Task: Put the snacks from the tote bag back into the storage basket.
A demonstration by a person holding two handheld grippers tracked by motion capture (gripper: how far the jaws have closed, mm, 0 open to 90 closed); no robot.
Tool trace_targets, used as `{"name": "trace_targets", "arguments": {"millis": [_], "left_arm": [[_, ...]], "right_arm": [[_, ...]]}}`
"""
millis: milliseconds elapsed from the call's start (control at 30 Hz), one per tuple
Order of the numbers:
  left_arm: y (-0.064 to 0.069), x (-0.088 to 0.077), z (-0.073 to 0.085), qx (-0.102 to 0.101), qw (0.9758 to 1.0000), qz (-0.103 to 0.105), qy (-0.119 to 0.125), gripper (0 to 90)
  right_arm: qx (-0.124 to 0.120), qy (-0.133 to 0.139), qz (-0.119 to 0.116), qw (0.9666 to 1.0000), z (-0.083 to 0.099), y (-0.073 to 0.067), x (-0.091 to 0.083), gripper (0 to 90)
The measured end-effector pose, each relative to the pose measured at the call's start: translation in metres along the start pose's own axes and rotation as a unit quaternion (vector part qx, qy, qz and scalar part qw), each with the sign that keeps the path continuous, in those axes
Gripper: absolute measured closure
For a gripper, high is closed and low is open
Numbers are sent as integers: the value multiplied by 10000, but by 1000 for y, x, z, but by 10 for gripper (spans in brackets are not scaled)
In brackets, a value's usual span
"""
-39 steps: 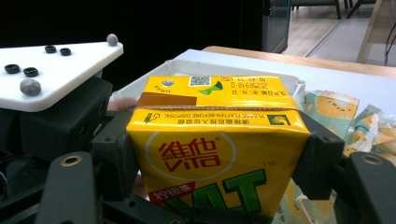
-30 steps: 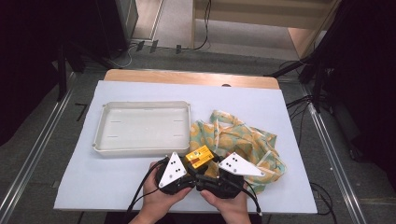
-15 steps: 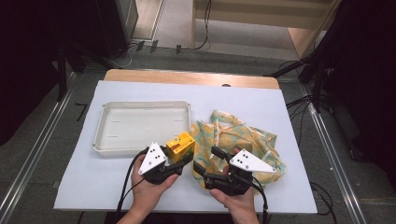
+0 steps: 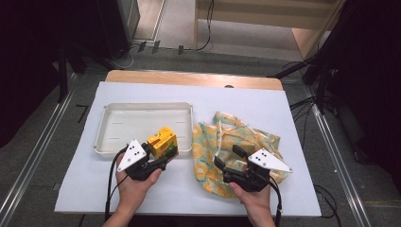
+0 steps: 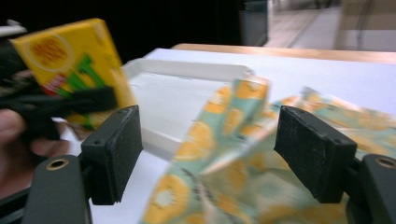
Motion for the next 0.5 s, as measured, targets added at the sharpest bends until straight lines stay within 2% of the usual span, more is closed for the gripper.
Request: {"name": "trace_targets", "arguments": {"millis": [200,367,500], "left_arm": [[-26,-12,3,-99,9993,-357,35,515],[-43,-22,3,-166,9986,-493,60,515],[-57,-32,4,-213,9975,-666,64,515]], "right_arm": [[-62,18,186,9998,7,21,-5,234],[-224,-35,329,9992,11,34,-10,228],[-250,-29,378,9990,14,42,-16,220]]}}
Point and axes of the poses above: each handheld gripper's, and its own axes: x roughly forward along the jaws, z roughly out of its underside, y roughly to its right, the point moved 10 cm from there along x, roughly forward along the jaws, and after that the axes turned 1 degree about z, right-handed, at the moved point
